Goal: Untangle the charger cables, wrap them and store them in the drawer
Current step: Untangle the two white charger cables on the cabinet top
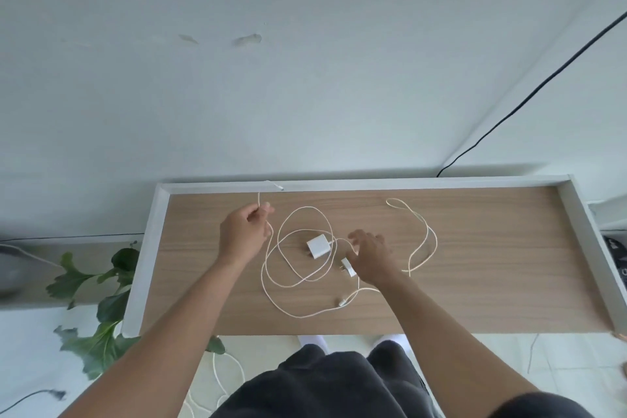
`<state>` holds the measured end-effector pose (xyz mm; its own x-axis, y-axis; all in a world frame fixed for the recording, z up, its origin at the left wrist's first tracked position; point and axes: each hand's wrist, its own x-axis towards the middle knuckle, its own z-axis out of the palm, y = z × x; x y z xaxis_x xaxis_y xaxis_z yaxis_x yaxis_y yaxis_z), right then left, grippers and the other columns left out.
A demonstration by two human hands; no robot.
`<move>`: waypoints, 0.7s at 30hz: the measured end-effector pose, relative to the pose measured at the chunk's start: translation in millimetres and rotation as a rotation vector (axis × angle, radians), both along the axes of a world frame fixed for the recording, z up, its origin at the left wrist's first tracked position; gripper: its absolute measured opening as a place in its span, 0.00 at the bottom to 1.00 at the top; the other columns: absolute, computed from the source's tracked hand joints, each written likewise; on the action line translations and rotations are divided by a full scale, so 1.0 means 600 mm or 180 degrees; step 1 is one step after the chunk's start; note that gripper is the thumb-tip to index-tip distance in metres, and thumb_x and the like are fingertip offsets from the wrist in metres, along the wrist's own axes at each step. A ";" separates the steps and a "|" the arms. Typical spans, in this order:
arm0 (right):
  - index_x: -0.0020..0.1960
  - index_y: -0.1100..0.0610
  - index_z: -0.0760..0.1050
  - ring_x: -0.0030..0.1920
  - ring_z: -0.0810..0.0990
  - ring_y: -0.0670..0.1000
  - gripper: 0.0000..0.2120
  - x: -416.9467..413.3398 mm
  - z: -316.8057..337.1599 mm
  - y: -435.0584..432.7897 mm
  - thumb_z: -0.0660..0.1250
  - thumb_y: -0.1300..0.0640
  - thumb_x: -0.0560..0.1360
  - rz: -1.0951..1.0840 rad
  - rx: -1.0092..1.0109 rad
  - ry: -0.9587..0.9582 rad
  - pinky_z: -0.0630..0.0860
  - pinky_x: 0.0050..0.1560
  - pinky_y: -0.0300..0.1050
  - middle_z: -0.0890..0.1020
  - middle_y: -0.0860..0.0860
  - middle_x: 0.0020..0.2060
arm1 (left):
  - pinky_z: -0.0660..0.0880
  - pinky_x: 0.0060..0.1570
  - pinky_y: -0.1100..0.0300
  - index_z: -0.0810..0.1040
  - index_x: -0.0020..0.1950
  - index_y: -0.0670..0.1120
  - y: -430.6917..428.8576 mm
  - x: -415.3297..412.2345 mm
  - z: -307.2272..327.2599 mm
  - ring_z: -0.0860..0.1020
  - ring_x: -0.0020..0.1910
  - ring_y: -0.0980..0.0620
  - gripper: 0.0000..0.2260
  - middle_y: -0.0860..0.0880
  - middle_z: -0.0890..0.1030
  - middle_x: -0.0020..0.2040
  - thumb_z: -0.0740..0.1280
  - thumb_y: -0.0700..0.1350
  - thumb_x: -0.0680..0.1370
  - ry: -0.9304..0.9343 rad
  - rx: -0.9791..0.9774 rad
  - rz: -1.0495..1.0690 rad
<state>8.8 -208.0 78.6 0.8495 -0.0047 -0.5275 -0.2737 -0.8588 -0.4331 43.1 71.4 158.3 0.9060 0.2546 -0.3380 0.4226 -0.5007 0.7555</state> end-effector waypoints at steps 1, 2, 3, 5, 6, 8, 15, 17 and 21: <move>0.77 0.48 0.72 0.75 0.71 0.58 0.21 0.005 -0.011 0.012 0.65 0.51 0.84 0.0007 -0.0076 0.0070 0.71 0.71 0.58 0.83 0.48 0.69 | 0.85 0.46 0.50 0.89 0.51 0.50 0.010 -0.002 -0.011 0.88 0.38 0.44 0.13 0.49 0.86 0.34 0.66 0.52 0.88 0.0099 -0.0149 0.0260; 0.78 0.48 0.72 0.75 0.70 0.57 0.22 0.010 -0.018 0.022 0.64 0.51 0.84 0.0007 -0.0166 0.0108 0.70 0.71 0.59 0.82 0.48 0.69 | 0.86 0.46 0.50 0.89 0.53 0.47 0.019 -0.005 -0.020 0.89 0.42 0.40 0.12 0.48 0.88 0.37 0.67 0.50 0.88 0.0223 -0.0379 0.0533; 0.78 0.48 0.71 0.75 0.69 0.57 0.22 0.013 -0.024 0.031 0.63 0.50 0.85 -0.0002 -0.0252 0.0143 0.68 0.71 0.60 0.81 0.49 0.69 | 0.87 0.46 0.51 0.88 0.57 0.43 0.030 -0.009 -0.030 0.89 0.44 0.40 0.12 0.47 0.89 0.43 0.67 0.49 0.88 0.0372 -0.0615 0.0762; 0.76 0.48 0.72 0.74 0.69 0.58 0.19 0.020 -0.038 0.048 0.62 0.48 0.86 0.0046 -0.0472 0.0159 0.68 0.69 0.61 0.80 0.51 0.68 | 0.86 0.47 0.54 0.84 0.66 0.39 0.050 -0.021 -0.048 0.89 0.45 0.47 0.16 0.45 0.89 0.55 0.68 0.49 0.87 0.0695 -0.0874 0.0945; 0.73 0.48 0.72 0.72 0.69 0.58 0.16 0.023 -0.046 0.057 0.62 0.49 0.86 0.0075 -0.0587 0.0130 0.68 0.66 0.61 0.79 0.52 0.67 | 0.85 0.47 0.54 0.83 0.69 0.38 0.060 -0.030 -0.055 0.90 0.46 0.49 0.18 0.44 0.88 0.60 0.68 0.51 0.87 0.0850 -0.0889 0.0920; 0.67 0.48 0.74 0.67 0.70 0.58 0.14 0.025 -0.061 0.074 0.64 0.55 0.82 0.0117 -0.0738 0.0026 0.70 0.63 0.59 0.77 0.53 0.64 | 0.86 0.48 0.53 0.79 0.73 0.38 0.073 -0.047 -0.059 0.90 0.50 0.48 0.20 0.43 0.85 0.66 0.68 0.50 0.87 0.1059 -0.0869 0.0779; 0.76 0.42 0.71 0.64 0.72 0.56 0.30 0.024 -0.096 0.113 0.70 0.57 0.76 0.0505 -0.0747 -0.0266 0.72 0.59 0.54 0.73 0.50 0.62 | 0.88 0.56 0.46 0.84 0.68 0.49 0.088 -0.105 -0.053 0.90 0.52 0.42 0.11 0.51 0.87 0.62 0.65 0.44 0.89 0.1385 -0.1060 0.0111; 0.75 0.43 0.72 0.64 0.72 0.56 0.29 0.032 -0.102 0.121 0.70 0.59 0.76 0.0621 -0.0826 -0.0276 0.72 0.59 0.54 0.72 0.51 0.62 | 0.88 0.55 0.48 0.84 0.66 0.52 0.092 -0.114 -0.052 0.90 0.54 0.43 0.11 0.53 0.89 0.60 0.64 0.46 0.89 0.1410 -0.0971 -0.0088; 0.71 0.45 0.76 0.65 0.71 0.56 0.25 0.046 -0.106 0.127 0.71 0.62 0.76 0.1068 -0.1148 -0.0318 0.70 0.57 0.54 0.72 0.51 0.65 | 0.87 0.56 0.47 0.85 0.64 0.52 0.095 -0.117 -0.047 0.89 0.55 0.41 0.11 0.56 0.90 0.55 0.64 0.45 0.89 0.1364 -0.0874 -0.0253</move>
<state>36.1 -132.0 15.1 0.8817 0.1103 -0.4586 0.0708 -0.9922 -0.1025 -26.9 128.1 130.4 0.6845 0.0404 -0.7279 0.6917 -0.3513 0.6310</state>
